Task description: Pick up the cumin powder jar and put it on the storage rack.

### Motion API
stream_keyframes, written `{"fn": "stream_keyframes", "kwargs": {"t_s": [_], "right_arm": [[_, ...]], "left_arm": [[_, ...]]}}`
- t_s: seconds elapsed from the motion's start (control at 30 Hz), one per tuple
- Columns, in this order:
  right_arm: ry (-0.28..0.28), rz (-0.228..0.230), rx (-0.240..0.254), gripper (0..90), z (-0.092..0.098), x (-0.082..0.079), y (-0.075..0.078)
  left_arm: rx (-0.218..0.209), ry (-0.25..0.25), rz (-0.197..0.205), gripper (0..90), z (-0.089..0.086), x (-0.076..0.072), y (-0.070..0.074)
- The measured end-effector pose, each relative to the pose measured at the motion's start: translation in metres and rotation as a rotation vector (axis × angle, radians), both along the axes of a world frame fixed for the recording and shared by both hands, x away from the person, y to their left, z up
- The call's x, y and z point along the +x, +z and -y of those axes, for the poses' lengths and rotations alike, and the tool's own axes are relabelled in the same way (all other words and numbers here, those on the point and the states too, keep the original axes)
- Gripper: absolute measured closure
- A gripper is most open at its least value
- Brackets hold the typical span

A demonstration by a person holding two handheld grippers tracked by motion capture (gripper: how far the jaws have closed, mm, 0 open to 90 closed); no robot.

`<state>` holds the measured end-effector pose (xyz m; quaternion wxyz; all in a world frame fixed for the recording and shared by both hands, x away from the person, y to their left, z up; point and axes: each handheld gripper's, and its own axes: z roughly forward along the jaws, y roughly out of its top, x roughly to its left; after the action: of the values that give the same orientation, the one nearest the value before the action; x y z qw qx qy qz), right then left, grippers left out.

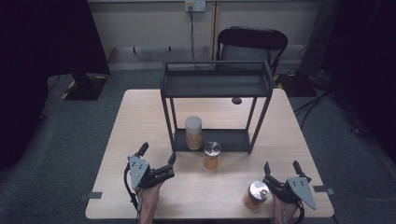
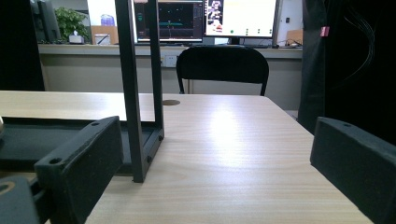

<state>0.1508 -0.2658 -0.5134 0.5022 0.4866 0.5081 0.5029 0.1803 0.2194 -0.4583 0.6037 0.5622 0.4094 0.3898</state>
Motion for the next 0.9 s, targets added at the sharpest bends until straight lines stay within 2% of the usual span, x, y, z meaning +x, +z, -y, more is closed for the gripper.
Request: {"fn": "stream_keyframes", "kwargs": {"t_s": [0.1, 0.17, 0.2, 0.37, 0.47, 0.57, 0.77, 0.9], "right_arm": [[0.0, 0.0, 0.0, 1.8, 0.0, 0.0, 0.0], [0.0, 0.0, 0.0, 1.8, 0.0, 0.0, 0.0], [0.0, 0.0, 0.0, 1.8, 0.0, 0.0, 0.0], [-0.001, 0.0, 0.0, 1.8, 0.0, 0.0, 0.0], [-0.001, 0.0, 0.0, 1.8, 0.0, 0.0, 0.0], [0.0, 0.0, 0.001, 1.8, 0.0, 0.0, 0.0], [0.0, 0.0, 0.001, 1.8, 0.0, 0.0, 0.0], [0.0, -0.001, -0.001, 1.8, 0.0, 0.0, 0.0]], "left_arm": [[0.003, -0.006, -0.005, 0.5, -0.001, -0.002, -0.007], [0.033, -0.017, -0.005, 0.5, 0.0, -0.002, -0.012], [0.034, -0.022, -0.007, 0.5, 0.0, -0.003, -0.015], [0.027, -0.032, -0.009, 0.5, 0.004, -0.006, -0.03], [0.035, -0.026, -0.018, 0.5, 0.008, -0.007, -0.037], [0.021, -0.011, -0.026, 0.5, 0.01, -0.008, -0.043], [0.038, 0.005, -0.035, 0.4, 0.013, -0.01, -0.05], [0.062, 0.012, -0.039, 0.3, 0.017, -0.009, -0.049]]}}
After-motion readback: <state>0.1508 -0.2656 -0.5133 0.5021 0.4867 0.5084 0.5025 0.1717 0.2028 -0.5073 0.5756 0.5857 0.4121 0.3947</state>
